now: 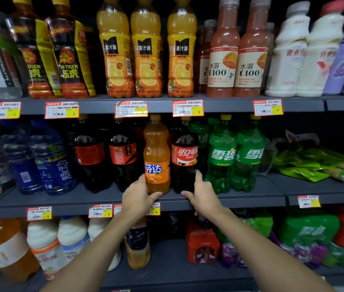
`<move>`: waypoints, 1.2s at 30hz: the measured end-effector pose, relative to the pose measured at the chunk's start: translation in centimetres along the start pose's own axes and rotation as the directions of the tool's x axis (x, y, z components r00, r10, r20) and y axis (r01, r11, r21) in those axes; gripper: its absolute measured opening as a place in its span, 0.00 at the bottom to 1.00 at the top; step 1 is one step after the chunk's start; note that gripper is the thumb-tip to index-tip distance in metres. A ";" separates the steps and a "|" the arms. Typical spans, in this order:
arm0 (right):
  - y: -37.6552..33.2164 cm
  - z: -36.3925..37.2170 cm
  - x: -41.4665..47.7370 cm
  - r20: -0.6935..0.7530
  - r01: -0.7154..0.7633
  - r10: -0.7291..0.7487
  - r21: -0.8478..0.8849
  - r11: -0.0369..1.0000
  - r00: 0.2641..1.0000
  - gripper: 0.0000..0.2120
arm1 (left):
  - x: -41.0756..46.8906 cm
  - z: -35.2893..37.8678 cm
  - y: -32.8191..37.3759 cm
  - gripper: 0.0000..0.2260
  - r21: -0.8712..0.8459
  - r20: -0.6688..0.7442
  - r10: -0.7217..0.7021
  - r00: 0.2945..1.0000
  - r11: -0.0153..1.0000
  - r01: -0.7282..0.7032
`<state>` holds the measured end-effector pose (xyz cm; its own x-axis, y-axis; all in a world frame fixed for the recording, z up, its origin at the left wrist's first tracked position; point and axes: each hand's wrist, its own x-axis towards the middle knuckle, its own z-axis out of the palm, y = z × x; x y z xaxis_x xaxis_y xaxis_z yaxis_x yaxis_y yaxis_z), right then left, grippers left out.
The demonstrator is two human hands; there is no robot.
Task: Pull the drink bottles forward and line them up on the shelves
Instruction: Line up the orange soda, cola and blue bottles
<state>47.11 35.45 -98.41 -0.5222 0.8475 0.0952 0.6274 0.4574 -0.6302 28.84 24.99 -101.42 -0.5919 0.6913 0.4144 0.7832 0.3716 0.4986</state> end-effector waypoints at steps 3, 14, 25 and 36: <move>0.0 -0.1 -0.2 0.002 0.014 -0.014 0.001 1.000 1.000 0.39 | 0.0 0.0 -0.1 0.26 0.010 -0.002 0.009 1.000 1.000 -0.009; -0.1 -0.3 -0.7 -0.001 0.023 -0.023 -0.011 1.000 1.000 0.38 | 0.0 0.1 -0.4 0.26 0.026 -0.001 0.013 1.000 1.000 -0.013; 1.1 -1.0 0.4 -0.008 0.161 -0.162 -0.077 0.984 0.987 0.36 | -0.5 -0.9 1.5 0.30 0.156 0.033 -0.047 0.998 0.987 0.041; 2.7 -0.5 1.6 -0.036 0.247 -0.258 -0.197 0.949 0.965 0.43 | -0.5 -2.2 2.0 0.31 0.190 0.097 -0.058 0.994 0.981 0.039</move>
<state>48.29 38.15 -99.59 -0.6454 0.7097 0.2825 0.5805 0.6961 -0.4225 30.31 24.08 -98.96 -0.6153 0.7255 0.3085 0.7814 0.5093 0.3608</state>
